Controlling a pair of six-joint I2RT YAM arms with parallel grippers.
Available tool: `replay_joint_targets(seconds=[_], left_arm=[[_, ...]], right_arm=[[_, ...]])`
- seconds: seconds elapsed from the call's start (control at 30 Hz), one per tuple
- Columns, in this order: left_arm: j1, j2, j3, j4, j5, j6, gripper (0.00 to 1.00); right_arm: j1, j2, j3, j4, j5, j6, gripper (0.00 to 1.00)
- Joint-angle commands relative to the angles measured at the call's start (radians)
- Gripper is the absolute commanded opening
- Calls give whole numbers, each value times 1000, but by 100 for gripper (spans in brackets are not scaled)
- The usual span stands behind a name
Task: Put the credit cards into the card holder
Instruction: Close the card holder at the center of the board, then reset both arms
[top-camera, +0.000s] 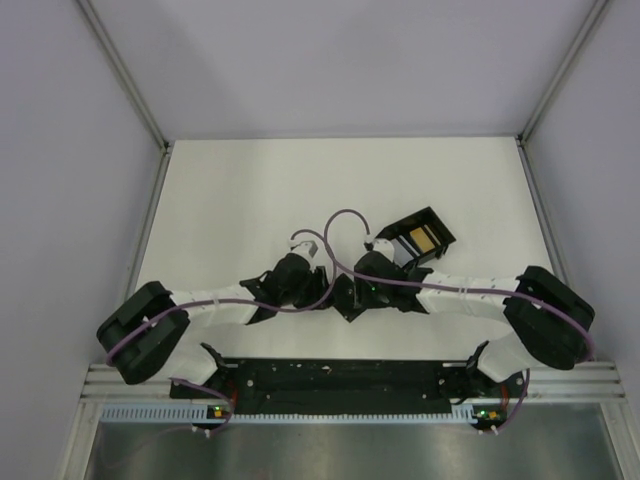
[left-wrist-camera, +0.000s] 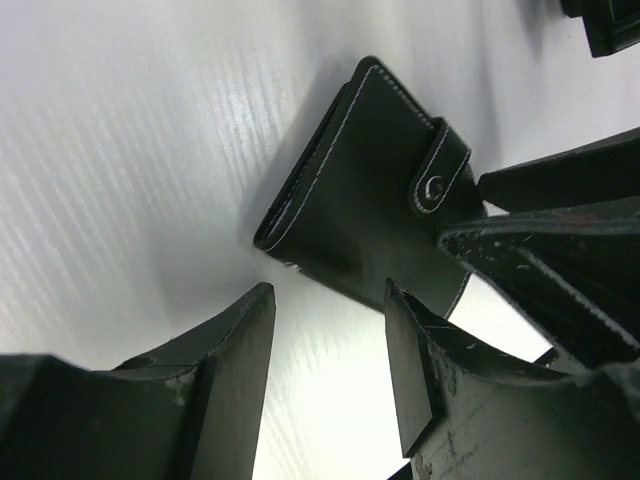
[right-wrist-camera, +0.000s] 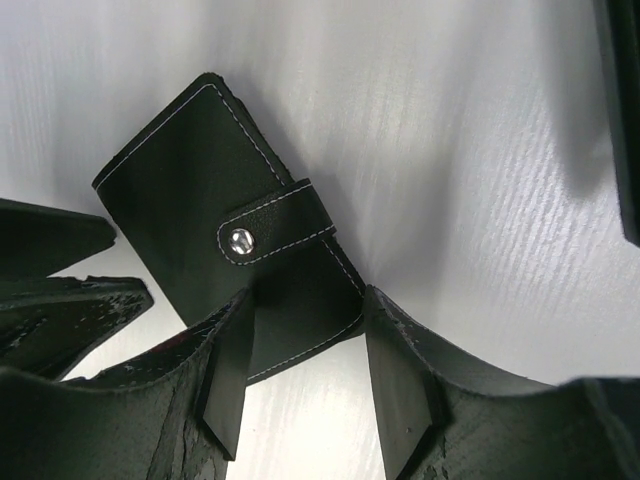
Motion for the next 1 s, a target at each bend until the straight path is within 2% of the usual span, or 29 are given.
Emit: replay_joint_targets(seconds=[0.0, 0.23, 0.47, 0.57, 0.6, 0.67, 0.7, 0.73, 0.8, 0.83, 0.87, 0.97], left_arm=[[0, 47, 7, 74, 44, -10, 53], [0, 84, 47, 90, 60, -7, 45], [2, 85, 108, 1, 3, 29, 48], [3, 62, 110, -41, -35, 33, 55], [3, 47, 96, -36, -44, 34, 59], [2, -5, 67, -35, -88, 30, 73], [2, -37, 56, -38, -106, 31, 88], [2, -71, 46, -42, -129, 31, 98], [5, -131, 42, -97, -194, 34, 98], [11, -160, 59, -155, -248, 25, 98], [28, -189, 70, -208, -286, 20, 98], [74, -281, 73, -245, -336, 49, 98]], right_arm=[[42, -7, -18, 16, -58, 36, 47], [115, -36, -12, -7, -21, 88, 47], [147, -73, -12, -27, 14, 93, 47], [147, -145, -10, -76, 101, 76, 48], [147, -174, -9, -94, 137, 64, 48], [141, -232, -9, -131, 200, 36, 53], [134, -261, -12, -146, 220, 27, 56], [123, -295, -18, -163, 244, 19, 65], [80, -367, -38, -185, 264, 7, 72], [37, -408, -55, -194, 269, 3, 80], [1, -445, -65, -205, 266, -10, 83], [-119, -565, -82, -234, 255, -66, 87]])
